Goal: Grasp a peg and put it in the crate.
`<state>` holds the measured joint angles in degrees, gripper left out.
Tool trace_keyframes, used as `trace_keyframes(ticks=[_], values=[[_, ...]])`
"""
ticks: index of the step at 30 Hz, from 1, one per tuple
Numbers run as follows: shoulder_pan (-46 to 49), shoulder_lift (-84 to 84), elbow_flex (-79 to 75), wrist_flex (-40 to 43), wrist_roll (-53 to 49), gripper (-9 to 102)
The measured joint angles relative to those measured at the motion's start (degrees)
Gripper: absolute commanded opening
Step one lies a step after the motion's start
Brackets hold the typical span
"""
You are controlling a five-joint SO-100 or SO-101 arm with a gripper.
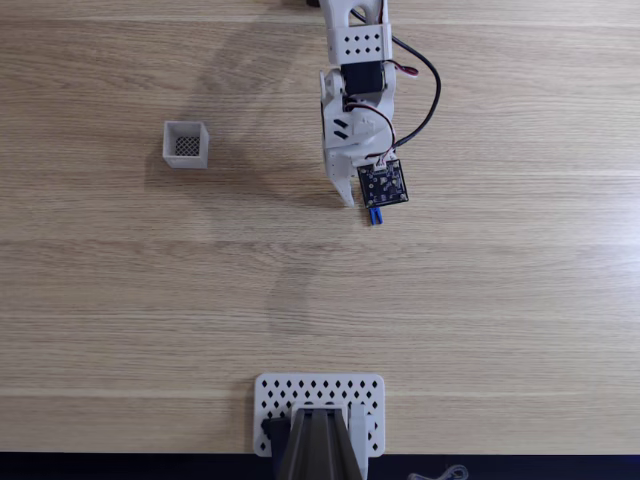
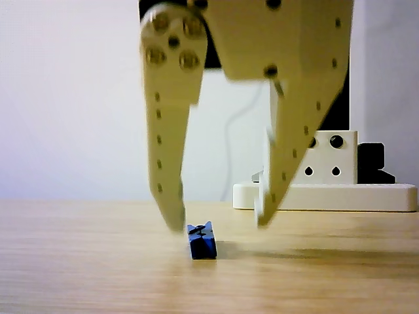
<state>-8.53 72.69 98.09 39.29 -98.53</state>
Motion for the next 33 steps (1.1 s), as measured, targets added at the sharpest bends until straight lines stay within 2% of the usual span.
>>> trace_keyframes(ticks=[12, 15, 20, 26, 30, 33], values=[[0.0, -0.3, 0.1, 0.0, 0.0, 16], [0.0, -0.3, 0.7, 0.0, 0.4, 12], [0.0, -0.2, 1.4, -0.1, 0.4, -2], [0.0, 1.5, 4.2, -1.1, 0.2, 0], [0.4, 4.4, 9.2, -5.9, 0.4, -1], [2.4, 8.3, 15.4, -13.6, 1.9, -1]])
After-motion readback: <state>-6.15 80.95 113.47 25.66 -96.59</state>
